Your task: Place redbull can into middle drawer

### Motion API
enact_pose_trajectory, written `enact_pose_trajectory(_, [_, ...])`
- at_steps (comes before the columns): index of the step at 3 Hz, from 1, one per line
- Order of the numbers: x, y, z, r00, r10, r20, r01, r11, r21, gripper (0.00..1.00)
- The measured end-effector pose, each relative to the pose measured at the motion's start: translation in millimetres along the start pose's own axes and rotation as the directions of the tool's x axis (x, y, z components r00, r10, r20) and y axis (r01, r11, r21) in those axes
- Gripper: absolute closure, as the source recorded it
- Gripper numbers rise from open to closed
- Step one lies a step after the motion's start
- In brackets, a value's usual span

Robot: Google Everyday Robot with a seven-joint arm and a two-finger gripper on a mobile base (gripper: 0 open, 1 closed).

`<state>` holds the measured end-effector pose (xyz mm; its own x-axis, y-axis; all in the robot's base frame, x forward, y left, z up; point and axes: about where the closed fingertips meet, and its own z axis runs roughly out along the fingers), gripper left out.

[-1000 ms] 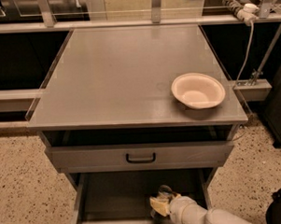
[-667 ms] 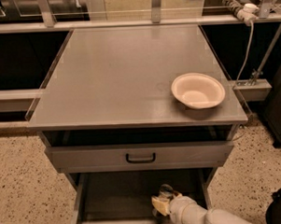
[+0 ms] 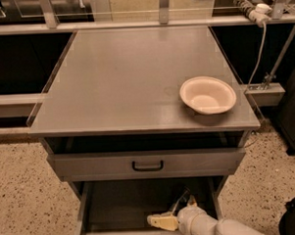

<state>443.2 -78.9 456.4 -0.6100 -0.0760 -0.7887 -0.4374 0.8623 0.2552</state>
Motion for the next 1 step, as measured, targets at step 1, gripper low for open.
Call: enact_pose_trajectory(1, [0.0, 0.0, 0.0, 1.0, 0.0, 0.0, 0.0, 1.0, 0.0, 0.0])
